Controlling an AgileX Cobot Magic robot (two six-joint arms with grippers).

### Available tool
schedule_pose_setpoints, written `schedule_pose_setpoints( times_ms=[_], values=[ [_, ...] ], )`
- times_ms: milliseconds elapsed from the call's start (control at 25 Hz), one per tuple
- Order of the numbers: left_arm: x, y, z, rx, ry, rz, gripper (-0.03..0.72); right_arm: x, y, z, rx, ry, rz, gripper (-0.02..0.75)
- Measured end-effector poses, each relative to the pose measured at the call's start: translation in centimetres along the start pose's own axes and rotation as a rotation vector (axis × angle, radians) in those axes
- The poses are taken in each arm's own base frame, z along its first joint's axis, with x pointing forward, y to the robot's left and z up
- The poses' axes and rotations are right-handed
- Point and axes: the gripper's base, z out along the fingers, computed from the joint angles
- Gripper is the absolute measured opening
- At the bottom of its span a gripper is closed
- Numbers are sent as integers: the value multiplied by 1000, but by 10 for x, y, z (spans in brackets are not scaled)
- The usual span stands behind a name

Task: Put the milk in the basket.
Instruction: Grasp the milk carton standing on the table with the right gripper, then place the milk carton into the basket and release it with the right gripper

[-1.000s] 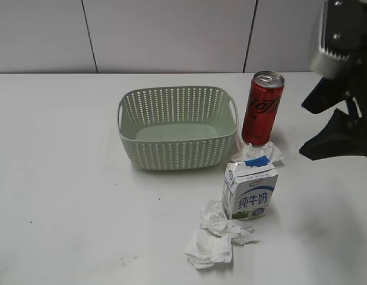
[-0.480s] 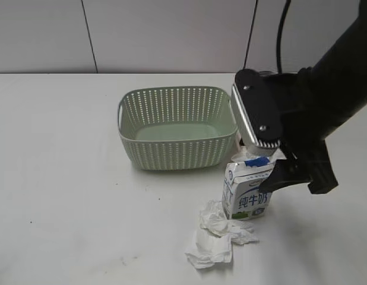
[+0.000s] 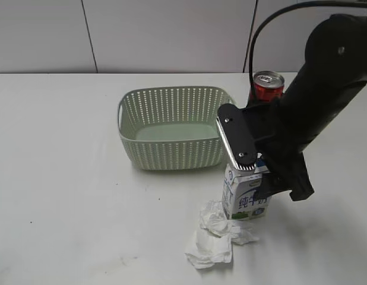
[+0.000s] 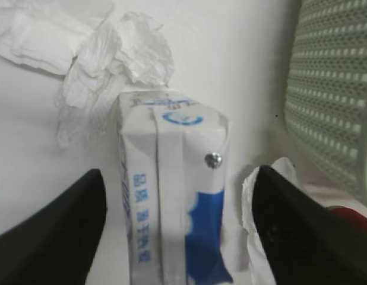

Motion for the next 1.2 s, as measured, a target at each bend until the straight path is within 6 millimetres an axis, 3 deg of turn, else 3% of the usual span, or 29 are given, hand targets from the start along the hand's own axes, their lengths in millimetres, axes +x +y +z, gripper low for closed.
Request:
schedule_pose_setpoints(
  times_ms=[200,280,440,760,960,1200],
  values=[
    [0,0,0,0,0,0,235,1,0,8,-17,6,1,562],
    [0,0,0,0,0,0,235,1,0,9,-19,7,2,505],
    [0,0,0,0,0,0,235,2,0,11,-28,9,4,307],
    [0,0,0,0,0,0,235,2,2,6,-36,22,-1,305],
    [0,0,0,0,0,0,235,-4,-1,-34,-25,10,-22,305],
    [0,0,0,0,0,0,235,-19,-29,-101,125,-9,-51,305]
  ],
)
